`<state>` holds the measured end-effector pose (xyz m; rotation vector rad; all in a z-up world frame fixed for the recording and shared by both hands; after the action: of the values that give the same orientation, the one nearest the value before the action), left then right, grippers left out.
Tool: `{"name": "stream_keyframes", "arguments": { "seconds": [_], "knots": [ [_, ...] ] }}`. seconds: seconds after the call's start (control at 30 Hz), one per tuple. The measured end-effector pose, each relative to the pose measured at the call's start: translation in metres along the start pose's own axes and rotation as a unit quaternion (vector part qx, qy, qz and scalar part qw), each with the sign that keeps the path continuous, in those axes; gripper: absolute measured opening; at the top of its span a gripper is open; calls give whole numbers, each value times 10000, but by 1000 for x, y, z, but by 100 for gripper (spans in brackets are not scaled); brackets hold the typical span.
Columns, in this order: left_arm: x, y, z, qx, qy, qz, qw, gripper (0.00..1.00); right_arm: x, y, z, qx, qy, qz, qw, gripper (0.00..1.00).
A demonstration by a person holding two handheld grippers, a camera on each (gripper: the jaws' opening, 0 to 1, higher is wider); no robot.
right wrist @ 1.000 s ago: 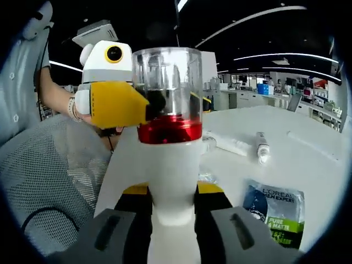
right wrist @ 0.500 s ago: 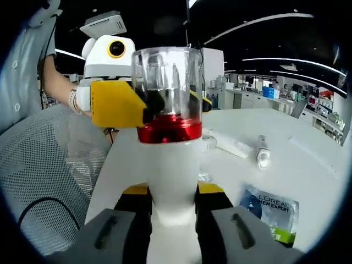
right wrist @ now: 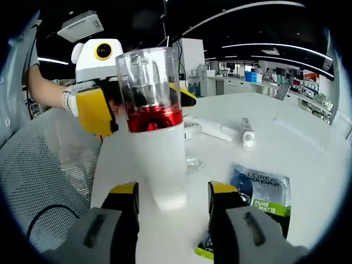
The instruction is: Arrange the skincare products in the storage area until every visible bottle or jar stands upright without overlapping.
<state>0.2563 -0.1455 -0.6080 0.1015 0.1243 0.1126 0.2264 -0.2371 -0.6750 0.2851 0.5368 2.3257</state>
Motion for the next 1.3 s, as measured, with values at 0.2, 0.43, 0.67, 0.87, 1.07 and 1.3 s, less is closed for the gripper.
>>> {"name": "stream_keyframes", "arguments": {
  "seconds": [0.2,0.43,0.67,0.87,1.07,1.3],
  "knots": [
    [3,3,-4,203,-115,-148,9996,39,5,22,8,-50,-23,-80,10000,53],
    [8,10,-18,450,-166,-160,9987,36,17,49,27,-483,-355,-348,9976,52],
    [9,9,-29,686,-221,-228,9971,32,25,53,59,-1320,-797,-919,9838,41],
    [6,8,-30,805,-301,-139,9962,27,30,40,78,-1424,-918,-1435,9750,42],
    [5,3,-29,872,-333,-2,9956,27,30,29,82,-1304,-820,-1856,9705,37],
    [5,-5,-27,911,-373,133,9951,27,19,31,83,-1212,-636,-2149,9670,32]
  ]
}}
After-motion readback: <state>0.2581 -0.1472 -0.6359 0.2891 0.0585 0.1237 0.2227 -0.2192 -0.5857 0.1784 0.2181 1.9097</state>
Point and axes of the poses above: the point that each gripper's makers call its tool centre point, and the gripper's own axes: y roughly backward along the fingers, x roughly to its left, z roughly out of its top, the point moved 6 cm from there along y, roughly backward along the fingers
